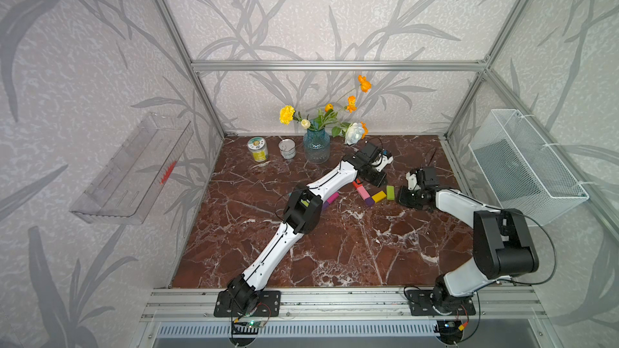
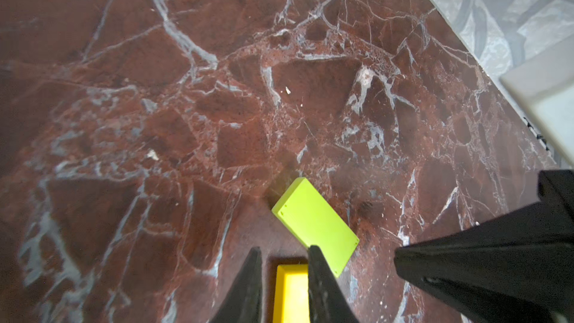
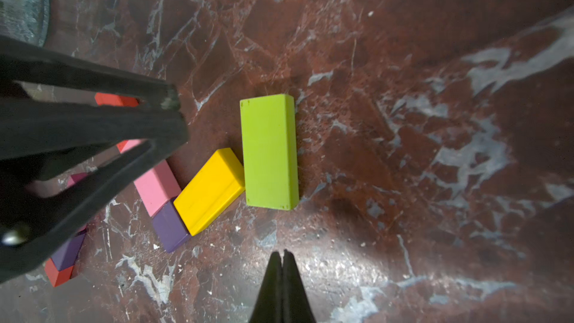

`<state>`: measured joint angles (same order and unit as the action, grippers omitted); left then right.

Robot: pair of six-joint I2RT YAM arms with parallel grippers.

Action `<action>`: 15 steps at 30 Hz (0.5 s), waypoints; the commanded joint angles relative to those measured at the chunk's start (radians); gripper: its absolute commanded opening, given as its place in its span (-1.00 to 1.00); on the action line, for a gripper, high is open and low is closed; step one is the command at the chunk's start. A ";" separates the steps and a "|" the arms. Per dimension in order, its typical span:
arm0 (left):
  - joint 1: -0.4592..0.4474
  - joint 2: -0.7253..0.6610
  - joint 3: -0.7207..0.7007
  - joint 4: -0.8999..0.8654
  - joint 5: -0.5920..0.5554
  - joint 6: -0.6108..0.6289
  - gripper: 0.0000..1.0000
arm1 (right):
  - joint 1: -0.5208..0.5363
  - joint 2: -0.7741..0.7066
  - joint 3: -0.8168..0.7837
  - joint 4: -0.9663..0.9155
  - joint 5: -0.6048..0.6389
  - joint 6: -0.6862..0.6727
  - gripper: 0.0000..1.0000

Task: Assemble the letter v with building blocks
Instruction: Assemble the building block at the center of the board.

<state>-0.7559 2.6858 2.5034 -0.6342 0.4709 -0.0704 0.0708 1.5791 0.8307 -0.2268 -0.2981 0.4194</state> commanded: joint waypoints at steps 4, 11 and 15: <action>-0.016 0.063 0.070 0.015 -0.058 0.023 -0.58 | 0.000 0.022 -0.017 0.082 -0.059 0.035 -1.00; -0.018 0.060 0.050 0.067 -0.081 0.010 -0.59 | 0.000 0.048 -0.024 0.128 -0.080 0.062 -1.00; -0.017 0.048 0.008 0.141 -0.063 -0.007 -0.57 | 0.000 0.053 -0.030 0.130 -0.082 0.064 -1.00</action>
<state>-0.7776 2.7453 2.5298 -0.5587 0.4114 -0.0643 0.0708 1.6196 0.8135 -0.1165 -0.3687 0.4728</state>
